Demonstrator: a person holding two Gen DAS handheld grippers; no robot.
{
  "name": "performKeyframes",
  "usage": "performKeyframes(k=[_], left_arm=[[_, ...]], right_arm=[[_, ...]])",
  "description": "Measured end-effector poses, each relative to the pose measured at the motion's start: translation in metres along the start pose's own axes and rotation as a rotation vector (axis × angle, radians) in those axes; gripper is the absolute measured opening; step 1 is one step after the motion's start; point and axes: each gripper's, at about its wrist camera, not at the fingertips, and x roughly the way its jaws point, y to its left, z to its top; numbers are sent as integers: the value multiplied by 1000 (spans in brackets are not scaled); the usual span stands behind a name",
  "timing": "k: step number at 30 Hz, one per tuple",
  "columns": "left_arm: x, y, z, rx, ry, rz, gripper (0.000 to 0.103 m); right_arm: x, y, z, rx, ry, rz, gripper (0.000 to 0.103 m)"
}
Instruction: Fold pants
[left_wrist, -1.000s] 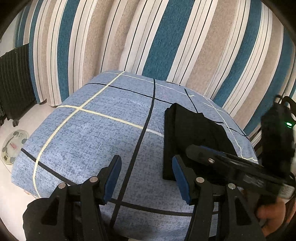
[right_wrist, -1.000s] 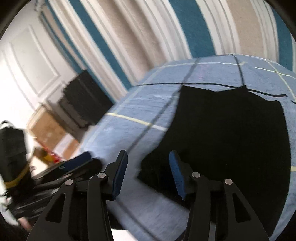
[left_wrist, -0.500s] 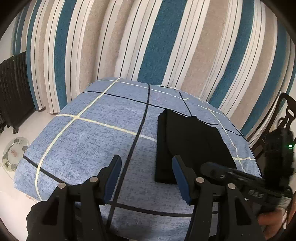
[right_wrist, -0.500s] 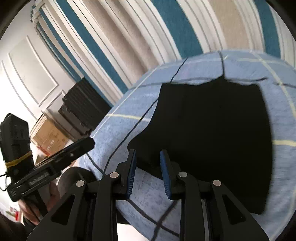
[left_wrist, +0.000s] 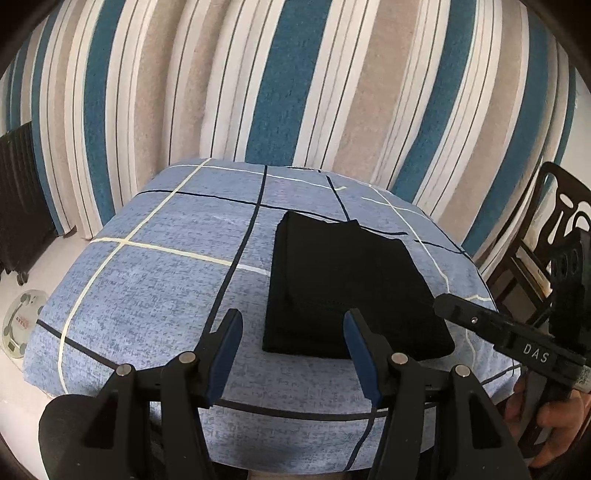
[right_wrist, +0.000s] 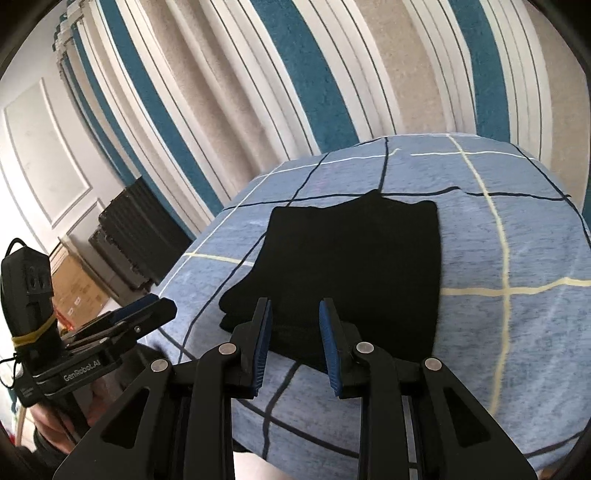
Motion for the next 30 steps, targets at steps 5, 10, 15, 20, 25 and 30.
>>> performKeyframes(k=[5, 10, 15, 20, 25, 30], left_arm=[[9, -9, 10, 24, 23, -10, 60], [28, -20, 26, 47, 41, -30, 60], [57, -34, 44, 100, 58, -48, 60], [101, -39, 74, 122, 86, -82, 60], [143, -48, 94, 179, 90, -82, 60], [176, -36, 86, 146, 148, -68, 60]], right_arm=[[-6, -16, 4, 16, -12, -21, 27], [-1, -40, 11, 33, 11, -62, 27], [16, -59, 27, 21, 44, -87, 27], [47, -75, 58, -9, 66, -103, 27], [90, -85, 79, -23, 112, -98, 27], [118, -92, 78, -24, 153, -115, 25]])
